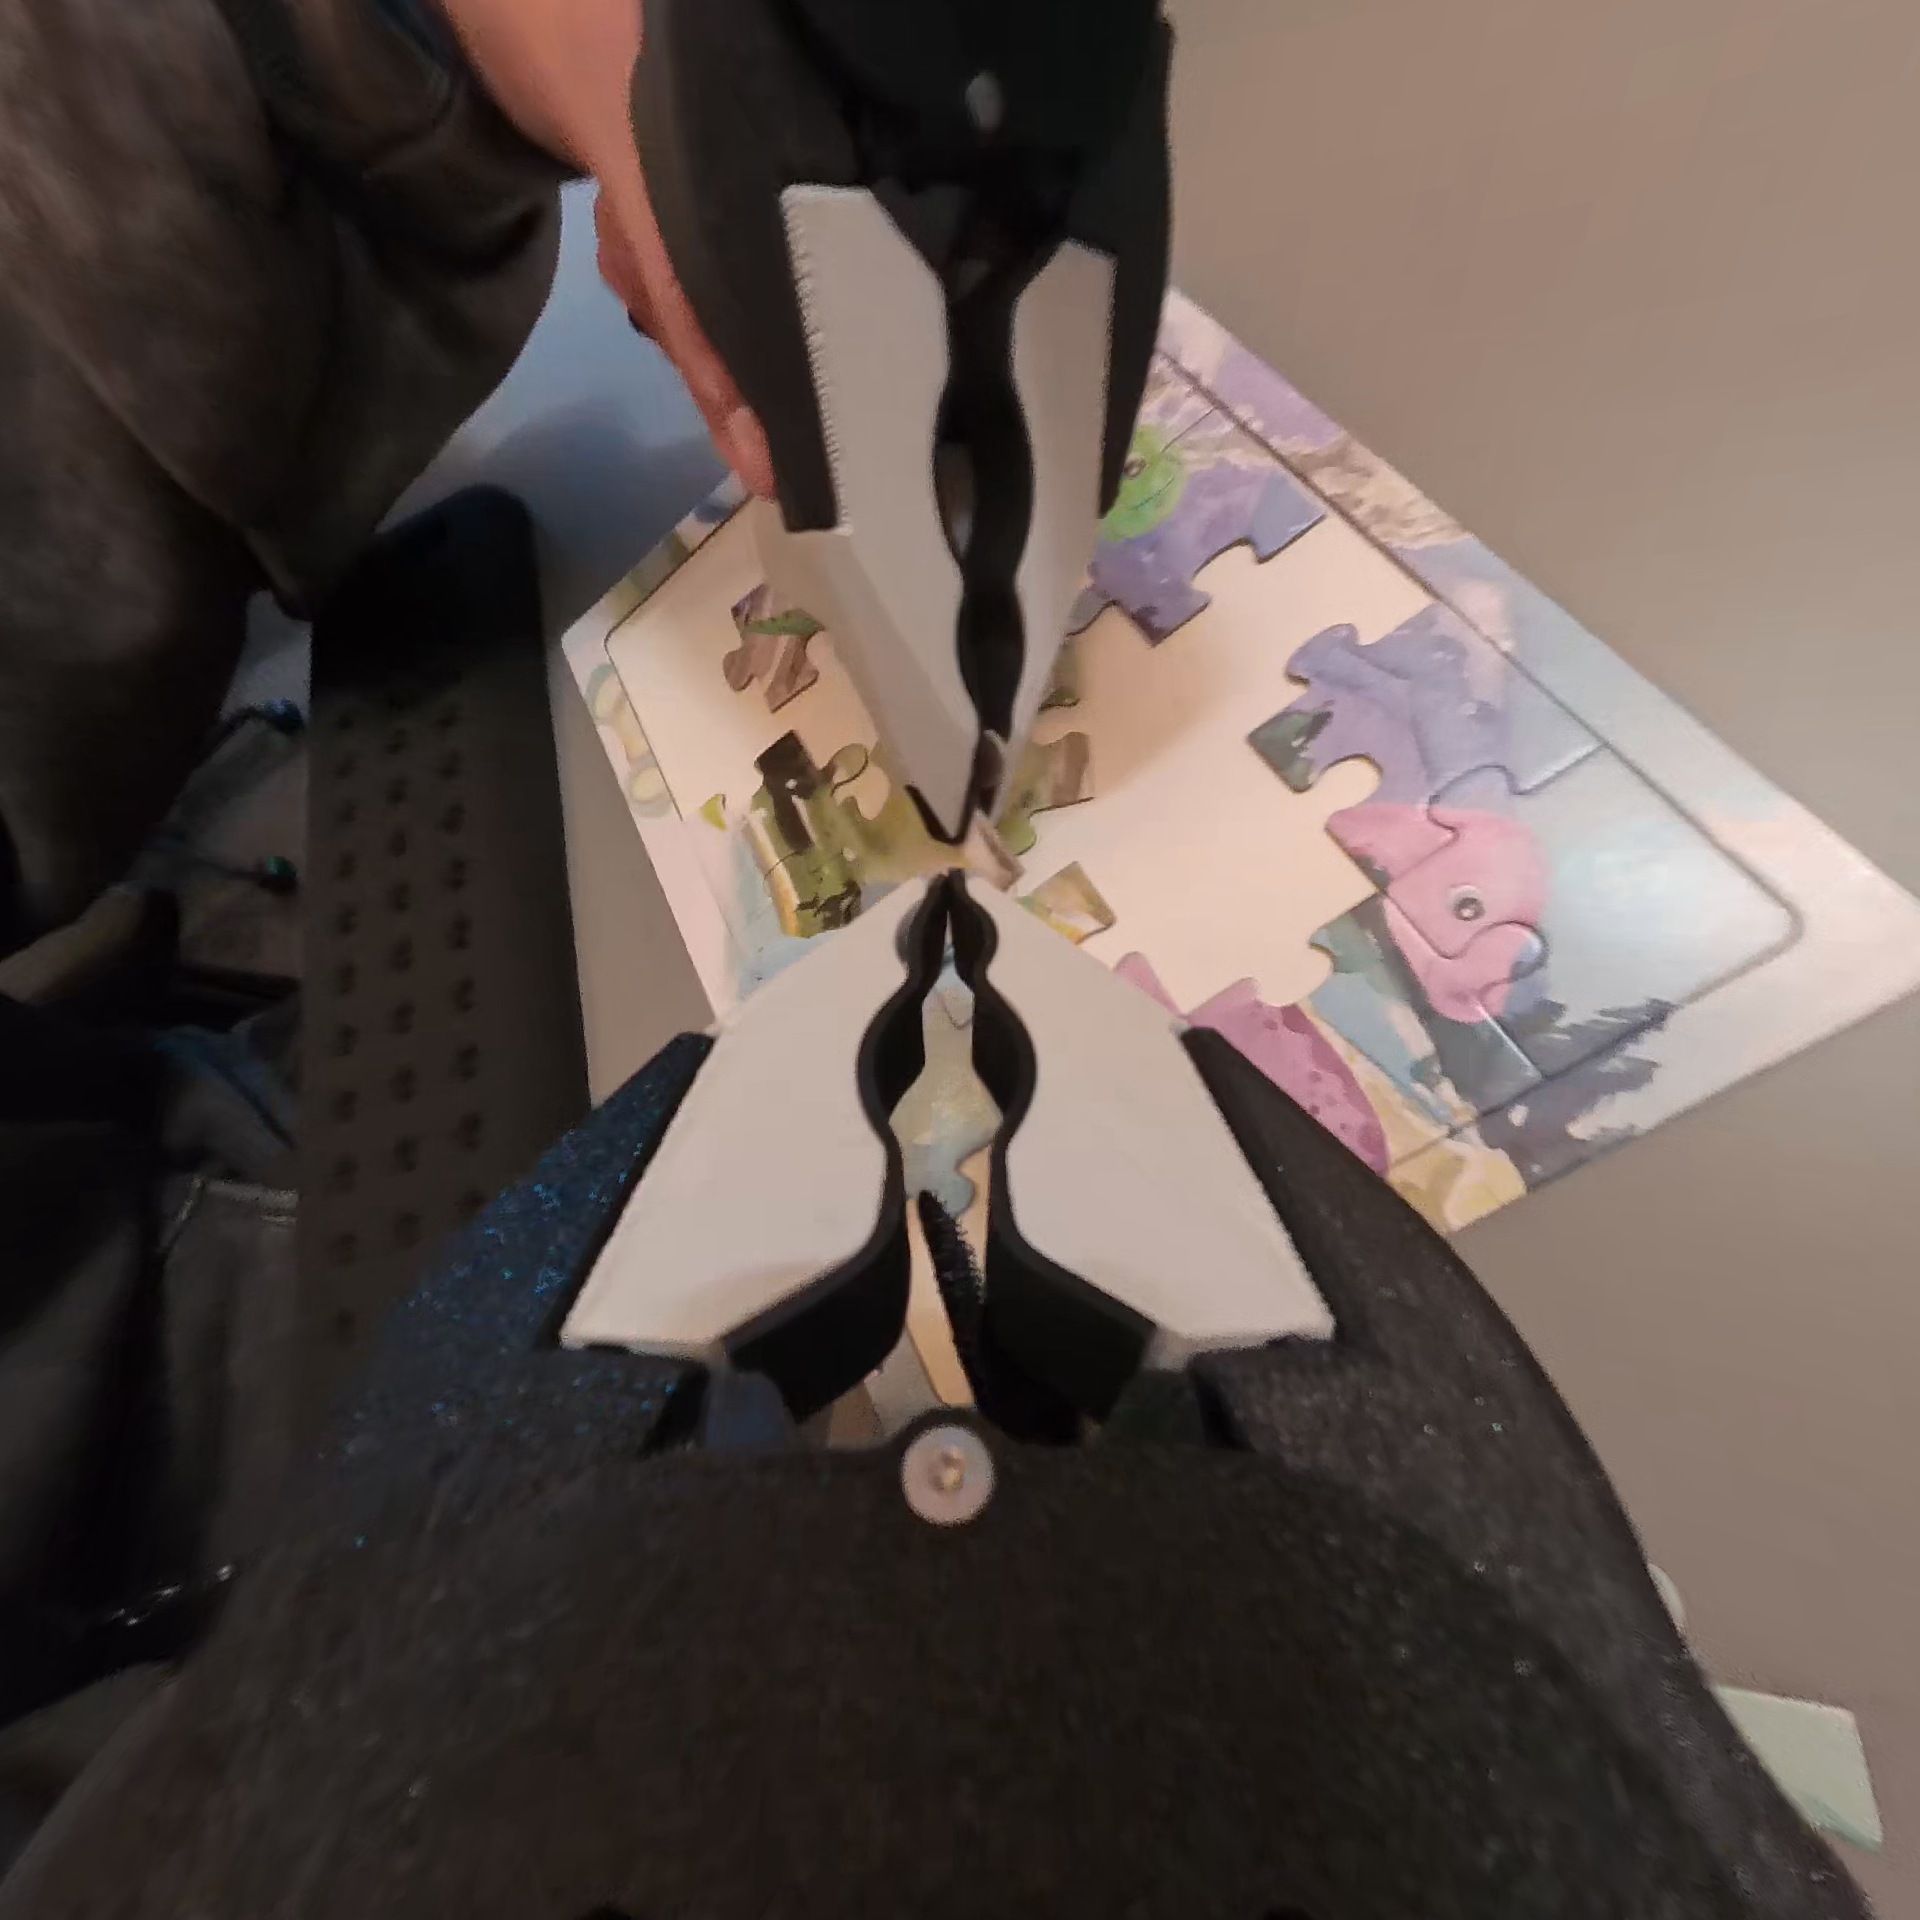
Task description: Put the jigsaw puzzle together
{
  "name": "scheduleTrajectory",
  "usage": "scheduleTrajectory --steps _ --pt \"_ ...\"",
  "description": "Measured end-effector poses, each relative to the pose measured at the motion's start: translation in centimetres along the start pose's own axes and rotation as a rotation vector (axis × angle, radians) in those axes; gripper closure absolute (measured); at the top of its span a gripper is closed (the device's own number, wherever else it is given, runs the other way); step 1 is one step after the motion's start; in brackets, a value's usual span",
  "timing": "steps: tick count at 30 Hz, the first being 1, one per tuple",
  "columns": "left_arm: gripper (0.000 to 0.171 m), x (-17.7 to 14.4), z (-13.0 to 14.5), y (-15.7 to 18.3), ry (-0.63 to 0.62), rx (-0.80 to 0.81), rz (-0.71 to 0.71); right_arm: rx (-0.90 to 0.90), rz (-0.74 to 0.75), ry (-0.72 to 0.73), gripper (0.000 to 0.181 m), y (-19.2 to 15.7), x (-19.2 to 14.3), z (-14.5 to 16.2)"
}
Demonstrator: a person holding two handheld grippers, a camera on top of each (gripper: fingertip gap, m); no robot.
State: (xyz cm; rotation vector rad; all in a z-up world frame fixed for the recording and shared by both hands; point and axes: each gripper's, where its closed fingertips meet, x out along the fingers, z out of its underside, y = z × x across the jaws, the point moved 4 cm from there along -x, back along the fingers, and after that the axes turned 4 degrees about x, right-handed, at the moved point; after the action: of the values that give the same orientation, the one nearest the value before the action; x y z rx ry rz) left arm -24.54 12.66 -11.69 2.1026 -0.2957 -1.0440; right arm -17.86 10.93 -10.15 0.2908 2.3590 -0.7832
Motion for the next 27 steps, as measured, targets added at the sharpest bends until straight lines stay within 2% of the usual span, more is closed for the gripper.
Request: scheduleTrajectory --steps 5,8,11,14,17,20,22,27 --pt "0.155 0.1 0.8 -1.5 -0.072 0.006 -0.137 -0.065 0.036 -0.090 0.181 -0.8 2.4 0.5" --pt "0.148 0.1 0.8 -1.1 -0.068 0.030 -0.154 -0.098 0.068 -0.150 0.181 -0.8 3.7 1.2" --pt "0.134 -0.2 0.9 -0.8 -0.069 0.090 -0.219 -0.100 0.074 -0.169 0.181 -0.8 4.3 1.4" --pt "0.125 -1.6 0.6 -0.5 -0.019 0.190 -0.318 -0.080 0.076 -0.192 0.181 -0.4 4.3 2.0" --pt "0.120 -3.0 0.6 1.0 0.053 0.341 -0.335 -0.090 0.076 -0.193 0.181 -0.4 4.3 1.9" --pt "0.108 -3.0 2.4 0.0 -0.053 0.502 -0.498 -0.084 0.071 -0.191 0.181 -0.4 4.3 2.0" --pt "0.105 -2.7 3.0 -0.6 -0.077 0.602 -0.586 -0.071 0.061 -0.186 0.181 -0.4 4.3 2.0" --pt "0.098 -1.5 4.2 -1.6 -0.140 0.690 -0.633 -0.053 0.039 -0.178 0.181 -0.3 4.3 2.0"
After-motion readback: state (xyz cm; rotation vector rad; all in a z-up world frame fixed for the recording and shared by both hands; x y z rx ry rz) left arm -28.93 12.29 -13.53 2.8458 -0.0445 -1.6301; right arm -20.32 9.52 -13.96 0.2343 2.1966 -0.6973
